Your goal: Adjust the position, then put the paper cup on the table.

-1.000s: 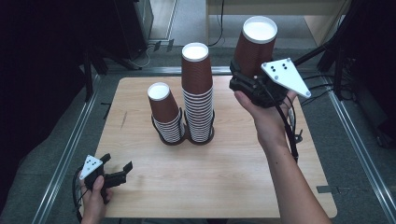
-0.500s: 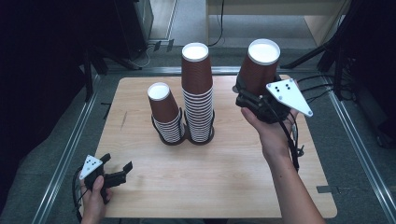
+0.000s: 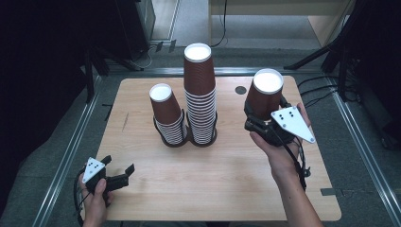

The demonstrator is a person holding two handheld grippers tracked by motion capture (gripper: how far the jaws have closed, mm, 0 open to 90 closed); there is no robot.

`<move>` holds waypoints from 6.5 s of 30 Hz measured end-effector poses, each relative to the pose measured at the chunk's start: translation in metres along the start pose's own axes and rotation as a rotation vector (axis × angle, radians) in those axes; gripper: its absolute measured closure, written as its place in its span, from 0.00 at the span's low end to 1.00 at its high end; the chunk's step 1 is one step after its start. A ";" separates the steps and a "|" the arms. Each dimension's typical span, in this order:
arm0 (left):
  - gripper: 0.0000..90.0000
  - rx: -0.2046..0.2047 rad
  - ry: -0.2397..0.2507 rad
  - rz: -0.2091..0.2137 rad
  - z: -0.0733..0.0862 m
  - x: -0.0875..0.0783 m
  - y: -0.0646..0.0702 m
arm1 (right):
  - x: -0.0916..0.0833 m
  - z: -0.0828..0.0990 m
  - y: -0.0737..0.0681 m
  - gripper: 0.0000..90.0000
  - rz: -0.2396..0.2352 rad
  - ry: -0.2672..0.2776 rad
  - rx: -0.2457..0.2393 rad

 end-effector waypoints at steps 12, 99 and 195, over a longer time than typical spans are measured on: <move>0.00 0.016 0.044 0.033 -0.025 0.006 0.028 | -0.012 0.046 0.006 0.14 -0.013 -0.052 -0.017; 0.00 0.119 0.057 0.538 -0.082 0.031 0.226 | -0.034 0.143 -0.101 0.13 -0.327 -0.053 -0.605; 0.26 0.018 0.140 0.543 -0.097 0.026 0.208 | -0.059 0.131 -0.054 0.00 -0.247 -0.118 -0.514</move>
Point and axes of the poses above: each handheld gripper's, and its own axes: x roughly forward along the jaws, z roughly out of its underside, y roughly to its right, the point moved 8 cm from there along x, roughly forward along the jaws, and after that the axes turned 2 degrees about y, right-handed, at the moved point
